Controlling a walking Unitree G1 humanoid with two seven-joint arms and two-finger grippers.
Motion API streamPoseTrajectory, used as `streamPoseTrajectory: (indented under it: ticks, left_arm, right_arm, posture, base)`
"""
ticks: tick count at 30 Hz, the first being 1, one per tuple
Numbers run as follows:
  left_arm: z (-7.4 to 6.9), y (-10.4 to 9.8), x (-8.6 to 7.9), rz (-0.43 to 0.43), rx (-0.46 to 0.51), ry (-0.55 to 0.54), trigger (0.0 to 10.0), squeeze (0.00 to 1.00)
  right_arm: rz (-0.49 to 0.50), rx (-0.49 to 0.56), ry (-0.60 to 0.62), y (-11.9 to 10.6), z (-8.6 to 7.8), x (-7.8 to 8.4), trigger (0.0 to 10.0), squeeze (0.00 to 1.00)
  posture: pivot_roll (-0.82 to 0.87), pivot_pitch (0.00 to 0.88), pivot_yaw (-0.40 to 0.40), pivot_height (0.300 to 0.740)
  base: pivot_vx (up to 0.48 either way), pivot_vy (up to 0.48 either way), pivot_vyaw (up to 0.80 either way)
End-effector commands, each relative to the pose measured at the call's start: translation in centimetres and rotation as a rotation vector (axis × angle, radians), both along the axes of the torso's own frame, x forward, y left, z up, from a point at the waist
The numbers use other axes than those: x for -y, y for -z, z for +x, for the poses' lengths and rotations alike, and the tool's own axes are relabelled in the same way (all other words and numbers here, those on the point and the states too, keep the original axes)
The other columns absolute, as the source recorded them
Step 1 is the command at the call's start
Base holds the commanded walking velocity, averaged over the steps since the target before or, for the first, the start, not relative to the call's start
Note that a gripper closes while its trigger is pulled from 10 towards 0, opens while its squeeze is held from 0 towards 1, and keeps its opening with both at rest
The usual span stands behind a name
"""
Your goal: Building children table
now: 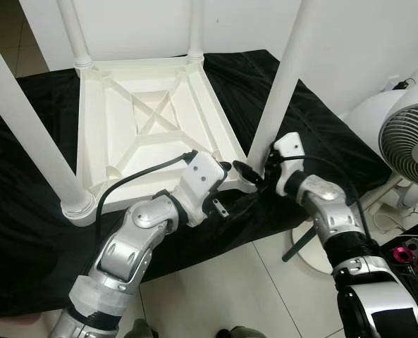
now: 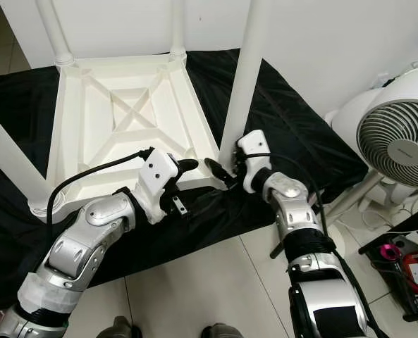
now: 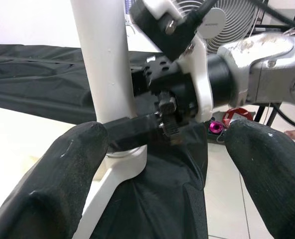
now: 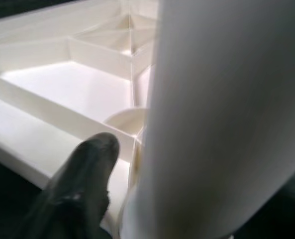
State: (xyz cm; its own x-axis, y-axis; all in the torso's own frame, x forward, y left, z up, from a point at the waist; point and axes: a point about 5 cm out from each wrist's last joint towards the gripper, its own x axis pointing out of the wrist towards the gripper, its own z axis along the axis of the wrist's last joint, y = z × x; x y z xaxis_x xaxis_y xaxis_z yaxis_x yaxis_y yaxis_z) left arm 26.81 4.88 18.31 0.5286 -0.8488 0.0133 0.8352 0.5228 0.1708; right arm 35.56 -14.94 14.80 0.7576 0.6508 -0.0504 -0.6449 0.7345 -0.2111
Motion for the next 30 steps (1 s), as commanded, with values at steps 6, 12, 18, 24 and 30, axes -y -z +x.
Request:
streamPoseTrajectory:
  ticks: [6,12,18,24,30]
  left_arm:
    - [0.0,-0.2,0.0,-0.008,0.006,0.001,10.0,0.0]
    - [-0.2,0.0,0.2,-0.009,0.001,0.007,10.0,0.0]
    - [-0.2,0.0,0.3,-0.008,0.001,0.01,10.0,0.0]
    - [-0.2,0.1,0.3,-0.007,-0.001,0.01,10.0,0.0]
    - [-0.3,0.0,0.2,-0.021,-0.009,0.022,10.0,0.0]
  right_arm:
    - [-0.018,-0.028,-0.016,1.0,-0.1,0.4,0.0,0.0]
    - [-0.015,-0.042,0.017,1.4,-0.2,1.1,10.0,0.0]
    - [-0.01,-0.023,0.11,1.3,-0.1,1.5,10.0,0.0]
    - [0.038,-0.004,0.173,1.4,-0.7,0.4,10.0,0.0]
    - [0.246,-0.022,0.543,2.4,-3.2,-3.6,10.0,0.0]
  posture:
    - [-0.04,0.039,-0.034,0.74]
    - [-0.05,0.04,-0.038,0.74]
    - [-0.05,0.035,-0.046,0.74]
    - [-0.05,0.03,-0.048,0.74]
    - [-0.05,0.026,-0.042,0.74]
  base:
    - [0.0,0.0,0.0]
    - [0.0,0.0,0.0]
    - [0.0,0.0,0.0]
    - [0.0,0.0,0.0]
    - [0.0,0.0,0.0]
